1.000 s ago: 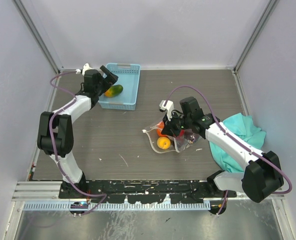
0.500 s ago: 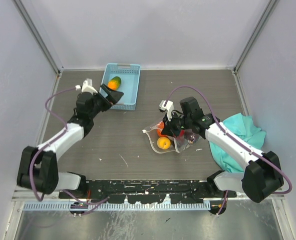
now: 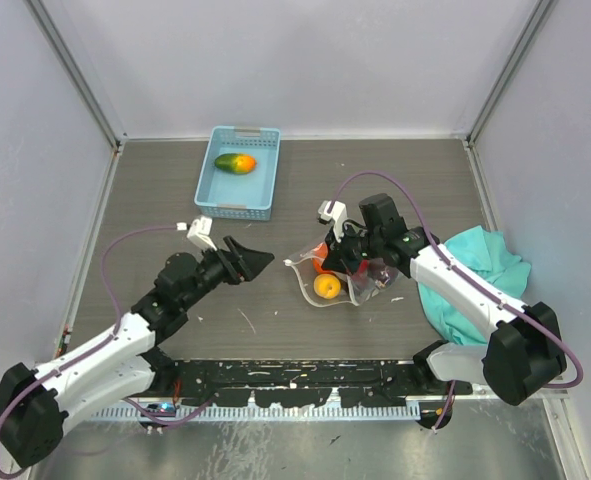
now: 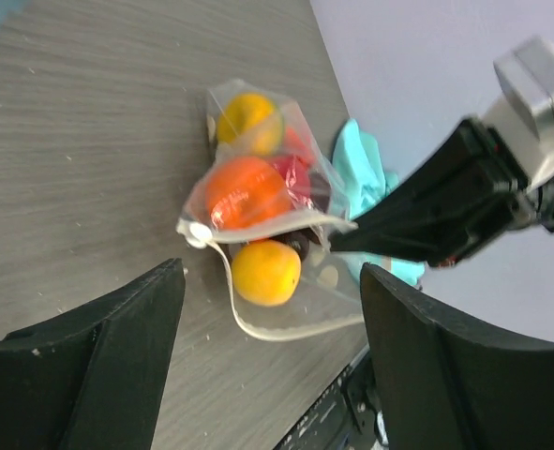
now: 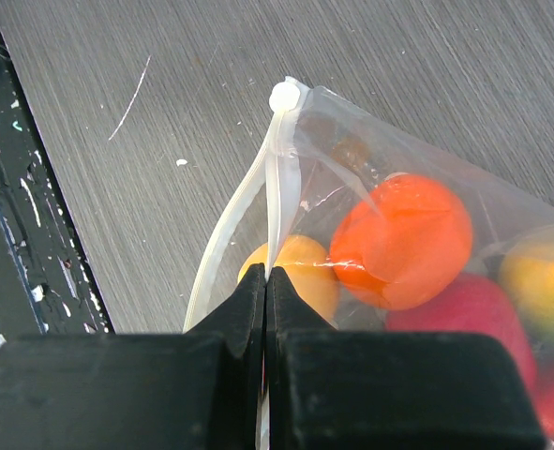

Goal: Open the zip-top bag and remove the fake food
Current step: Pick up the fake fruit from the zipper food storage bag.

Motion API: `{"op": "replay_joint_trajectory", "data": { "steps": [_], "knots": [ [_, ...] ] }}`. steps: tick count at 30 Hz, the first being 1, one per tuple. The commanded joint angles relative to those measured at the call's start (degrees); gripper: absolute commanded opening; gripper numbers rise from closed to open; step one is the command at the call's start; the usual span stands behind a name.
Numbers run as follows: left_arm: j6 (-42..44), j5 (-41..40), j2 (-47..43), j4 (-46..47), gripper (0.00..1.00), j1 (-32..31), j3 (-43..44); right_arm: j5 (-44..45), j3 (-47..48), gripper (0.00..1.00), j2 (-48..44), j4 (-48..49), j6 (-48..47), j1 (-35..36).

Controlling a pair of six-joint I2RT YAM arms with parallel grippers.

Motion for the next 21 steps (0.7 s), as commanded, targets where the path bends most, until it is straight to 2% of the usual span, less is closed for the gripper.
{"op": "replay_joint_trajectory", "data": {
  "steps": [1,3,10,14,21],
  "knots": [
    [1.2,-4.9,-0.2,3.1,0.7,-6.7,-0.9,-1.0,1.0,0.01,-0.8,1.6,-0.1,-0.3],
    [1.9,-6.4,2.0,5.4,0.67,-9.4,-1.2,-1.0,1.0,0.01,-0.8,1.6,0.0,-0.3],
    [9.6,-9.9,12.5,11.5,0.65,-18.5,2.2,-1.5,1.2,0.01,-0.6,1.4,-0.1,-0.3],
    [13.5,-9.8,19.0,18.5,0.65,-21.0,3.0,-1.7,1.2,0.01,-0.7,1.3,-0.2,-0.3],
    [21.7,-10.4,30.4,25.5,0.65,-24.4,6.5,-2.1,1.2,0.01,-0.7,1.3,-0.1,-0.3]
  ]
}}
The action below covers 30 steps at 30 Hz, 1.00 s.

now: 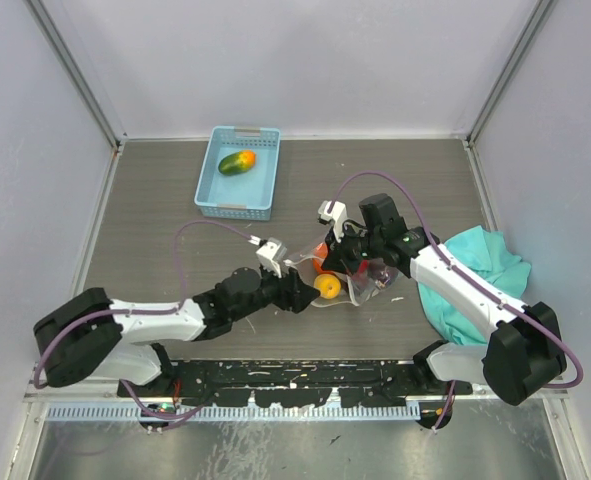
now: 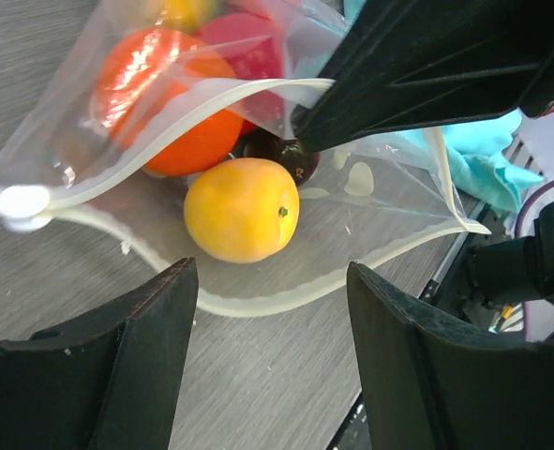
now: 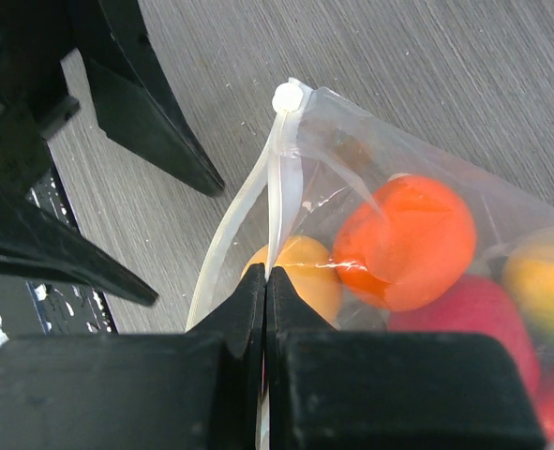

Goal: Open the zip-top bag and remove the fake food
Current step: Pick up the fake fruit from the zipper food storage bag.

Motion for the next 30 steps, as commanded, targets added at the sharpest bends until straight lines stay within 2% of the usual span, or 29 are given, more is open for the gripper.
{"op": "replay_joint_trajectory", "data": {
  "steps": [1,4,10,16,23,30],
  "knots": [
    [7.6,-1.3,6.0,11.4,0.65,-1.5,3.5,-1.6,1.2,0.01,-0.7,1.3,-0.1,-0.3],
    [8.8,-0.4,9.8,15.1,0.65,-1.4,4.2,-1.7,1.2,0.01,-0.6,1.3,-0.1,-0.3],
    [11.6,-0.8,14.9,15.3,0.69,-1.4,7.9,-2.1,1.3,0.01,-0.4,1.1,-0.1,-0.3],
    [14.4,-3.0,18.6,13.7,0.76,-1.4,10.7,-2.2,1.2,0.01,-0.3,1.1,-0.1,-0.3],
    [13.0,-3.9,22.4,13.4,0.84,-1.4,12.4,-2.2,1.2,0.01,-0.3,1.1,-0.1,-0.3],
    [13.3,-10.2,26.0,13.5,0.87,-3.0,14.0,-2.5,1.2,0.01,0.0,1.1,-0.1,-0.3]
  ]
}}
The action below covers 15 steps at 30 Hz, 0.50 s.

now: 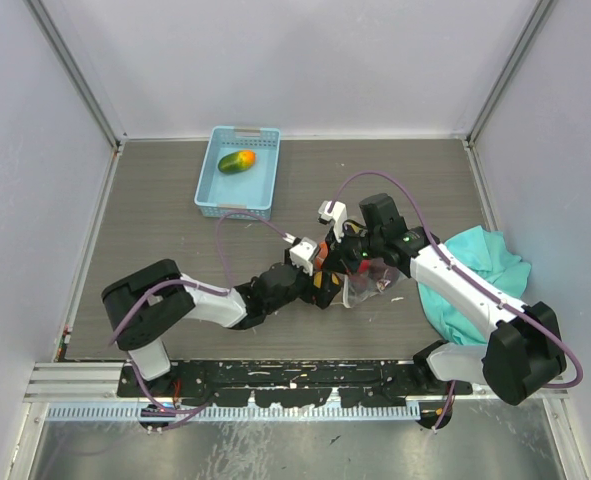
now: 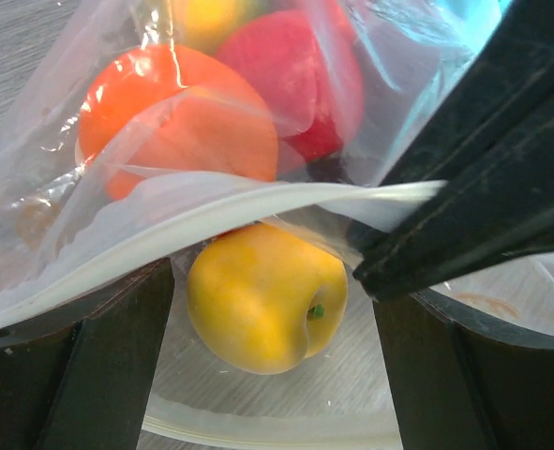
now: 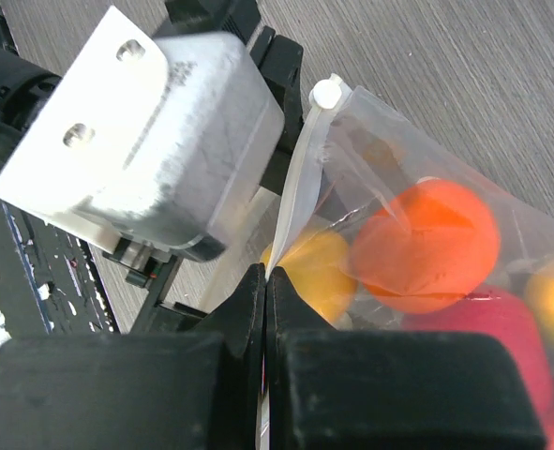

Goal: Open the zip-top bag and remove the fake food
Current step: Pick up the fake fruit from the zipper food storage bag.

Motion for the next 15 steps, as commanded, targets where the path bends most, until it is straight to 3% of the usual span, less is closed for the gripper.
{"op": "replay_joint_trajectory", "data": {
  "steps": [1,9,15],
  "knots": [
    [1.0,-6.7,2.0,3.5,0.87,-1.1,2.5,-2.0,1.3,0.01,0.0,0.9,0.0,-0.3],
    [2.6,-13.2,6.5,9.2,0.87,-2.4,2.1,-2.4,1.4,0.01,0.6,0.8,-0.1,-0.3],
    [2.4,-14.3,8.8,10.3,0.81,-2.6,2.9,-2.3,1.4,0.01,0.7,0.8,-0.1,-0.3]
  ]
}}
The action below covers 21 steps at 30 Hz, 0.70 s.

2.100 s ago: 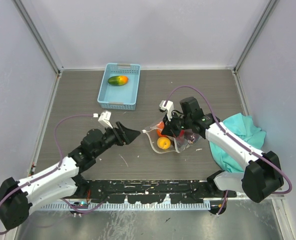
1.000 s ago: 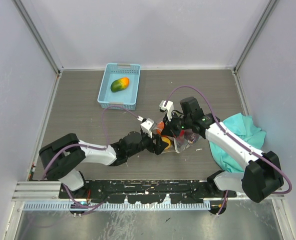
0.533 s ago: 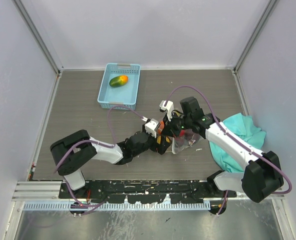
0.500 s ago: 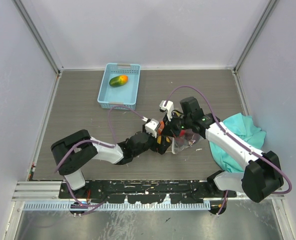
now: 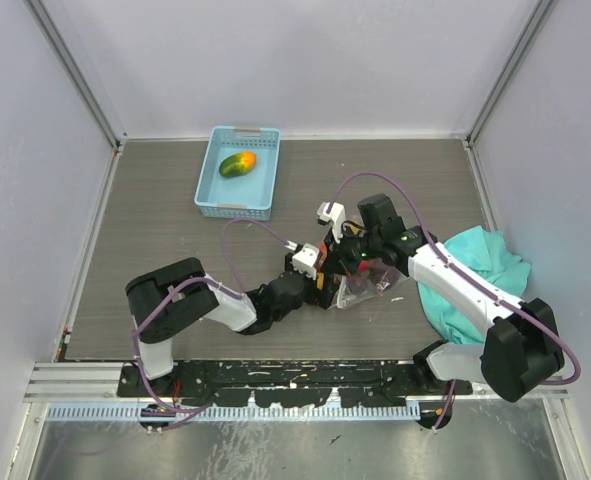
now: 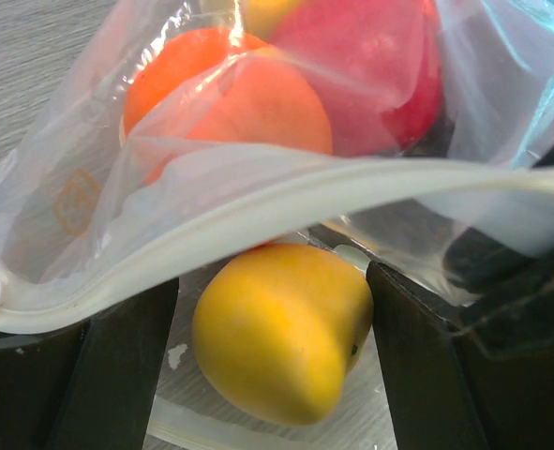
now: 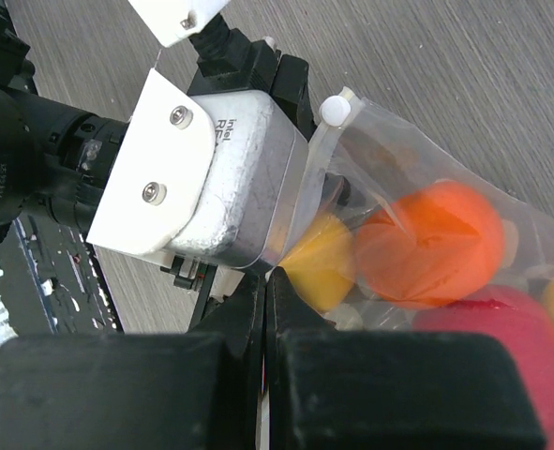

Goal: Open the zip-top bag and remove the fake food
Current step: Pick up the fake fruit from the zipper food storage bag.

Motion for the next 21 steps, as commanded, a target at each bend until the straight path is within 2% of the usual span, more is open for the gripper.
{"op": "replay_joint_trajectory", "data": {
  "steps": [1,3,8,15,21],
  "knots": [
    [1.2,-3.6,1.3,4.9,0.8,-0.3,1.9,-1.6,1.4,0.01,-0.4,1.1,0.0,-0.3],
    [1.1,-3.7,1.3,4.9,0.77,-0.3,1.7,-1.6,1.3,0.01,-0.3,1.0,-0.1,-0.3],
    [-0.1,-3.9,-0.9,4.9,0.45,-0.3,0.0,-1.5,1.4,0.01,-0.3,1.0,-0.2,-0.3],
    [-4.1,-1.4,-6.3,3.6,0.29,-0.3,-3.2,-1.3,1.5,0.01,-0.5,1.0,-0.3,-0.3],
    [-9.5,0.5,-11.2,3.0,0.23,-0.3,-5.9,-1.3,1.6,0.01,-0.4,0.8,-0.3,-0.3]
  ]
}}
